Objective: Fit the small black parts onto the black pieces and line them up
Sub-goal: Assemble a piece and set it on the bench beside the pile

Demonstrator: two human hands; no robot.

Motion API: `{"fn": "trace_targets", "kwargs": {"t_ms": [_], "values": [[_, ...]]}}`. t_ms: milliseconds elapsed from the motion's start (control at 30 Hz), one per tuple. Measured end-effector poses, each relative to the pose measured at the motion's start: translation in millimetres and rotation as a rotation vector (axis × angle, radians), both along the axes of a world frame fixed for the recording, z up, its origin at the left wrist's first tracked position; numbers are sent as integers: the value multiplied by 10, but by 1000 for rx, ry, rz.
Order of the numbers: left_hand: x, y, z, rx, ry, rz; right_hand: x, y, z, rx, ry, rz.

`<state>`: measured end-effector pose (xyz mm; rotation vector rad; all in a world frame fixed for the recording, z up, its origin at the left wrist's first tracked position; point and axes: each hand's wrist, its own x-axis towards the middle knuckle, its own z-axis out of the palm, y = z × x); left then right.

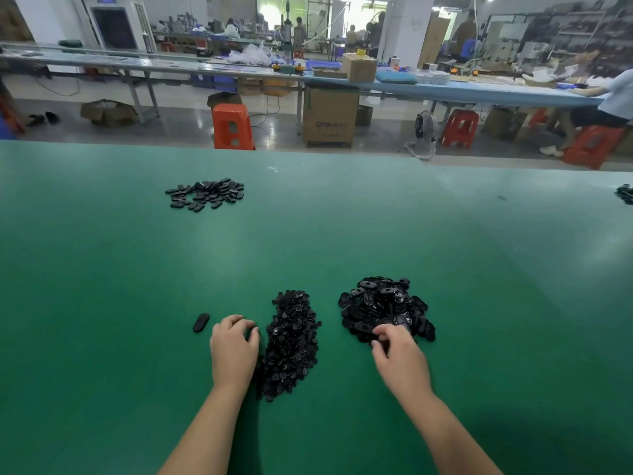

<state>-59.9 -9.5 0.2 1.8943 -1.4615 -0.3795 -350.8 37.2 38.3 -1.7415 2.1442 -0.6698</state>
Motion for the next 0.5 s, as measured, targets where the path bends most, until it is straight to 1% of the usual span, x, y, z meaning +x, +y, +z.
{"fn": "trace_targets", "kwargs": {"t_ms": [100,200,300,400,500], "values": [[13,6,11,-14,17,-3,-211,-30,18,59,89,-84],[18,17,31,-15,33,-11,-283,-45,-2,135,148,-73],[20,33,40,-11,8,-30,-277,-44,-23,180,193,-44],[12,45,56,-37,-6,-48,-253,-40,-11,159,189,-39],[11,60,84,-55,53,-37,-244,-38,13,134,143,-39]]}}
